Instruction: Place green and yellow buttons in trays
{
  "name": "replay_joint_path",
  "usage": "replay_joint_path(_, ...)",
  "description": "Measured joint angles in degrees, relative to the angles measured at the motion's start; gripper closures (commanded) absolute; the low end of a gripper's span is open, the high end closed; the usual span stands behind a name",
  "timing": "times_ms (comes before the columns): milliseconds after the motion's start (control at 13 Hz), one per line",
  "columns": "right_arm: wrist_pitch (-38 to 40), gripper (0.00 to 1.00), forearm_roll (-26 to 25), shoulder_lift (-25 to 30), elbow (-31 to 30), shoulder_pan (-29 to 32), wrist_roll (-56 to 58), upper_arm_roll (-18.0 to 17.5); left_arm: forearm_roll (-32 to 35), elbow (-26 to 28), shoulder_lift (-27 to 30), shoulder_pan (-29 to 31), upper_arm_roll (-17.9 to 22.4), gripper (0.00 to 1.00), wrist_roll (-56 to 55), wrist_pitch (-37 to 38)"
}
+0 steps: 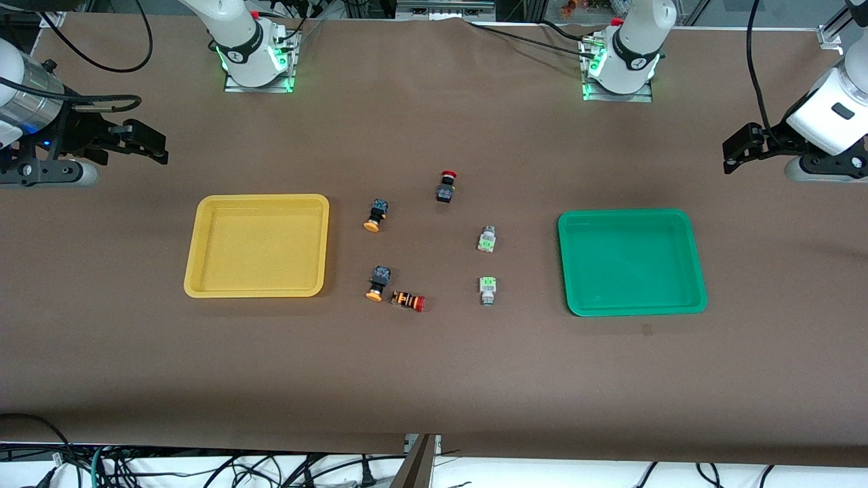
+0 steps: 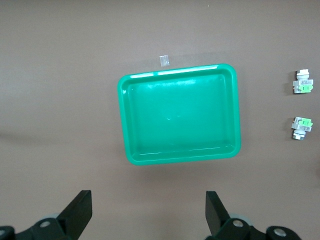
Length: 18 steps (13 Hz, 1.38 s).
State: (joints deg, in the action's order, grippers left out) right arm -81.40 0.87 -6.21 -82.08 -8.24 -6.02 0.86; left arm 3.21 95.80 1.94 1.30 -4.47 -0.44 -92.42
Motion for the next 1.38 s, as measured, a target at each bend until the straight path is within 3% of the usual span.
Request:
replay_joint_path(462, -0.03, 0.00, 0.00, -1.04, -0.03, -0.18, 0.13, -0.08, -0.96, -1.90, -2.10, 0.51, 0.37, 0.00, -0.31, 0.70)
replay_joint_path(769, -6.20, 0.00, 0.04, -11.86, -0.84, -2.41, 0.12, -0.62, -3.38, -2.58, -5.12, -2.40, -1.47, 0.00, -0.58, 2.88)
replay_joint_path(923, -10.91, 0.00, 0.20, -19.02, -1.09, -5.08, -2.05, -0.77, -5.36, -3.29, -10.47, -6.94, -1.86, 0.00, -3.92, 1.34)
replay_joint_path(1077, -15.95, 0.00, 1.93, -23.92, -2.21, -7.58, -11.12, -2.19, -5.96, -5.37, -18.90, -12.45, -2.09, 0.00, -10.36, -5.00)
replay_joint_path(1385, -25.90, 0.00, 3.43, -26.07, -9.66, -8.35, -33.27, -12.76, -5.99, -7.18, -33.87, -21.95, -2.43, 0.00, -17.92, -22.82)
